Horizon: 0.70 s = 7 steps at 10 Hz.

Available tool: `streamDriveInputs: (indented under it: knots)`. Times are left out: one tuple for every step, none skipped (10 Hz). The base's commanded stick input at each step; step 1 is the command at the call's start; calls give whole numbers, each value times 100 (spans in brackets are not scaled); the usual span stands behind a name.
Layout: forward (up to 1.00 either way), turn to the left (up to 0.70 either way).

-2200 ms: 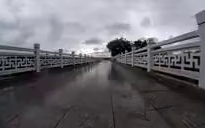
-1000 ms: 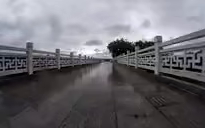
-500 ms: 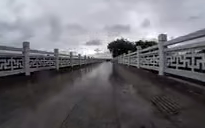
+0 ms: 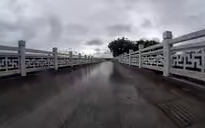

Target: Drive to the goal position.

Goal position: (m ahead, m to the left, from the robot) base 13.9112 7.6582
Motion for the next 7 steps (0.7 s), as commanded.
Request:
streamDriveInputs:
  knots:
    - [45, 0]
    - [45, 0]
    - [45, 0]
    - [45, 0]
    - [45, 0]
    - [45, 0]
    - [45, 0]
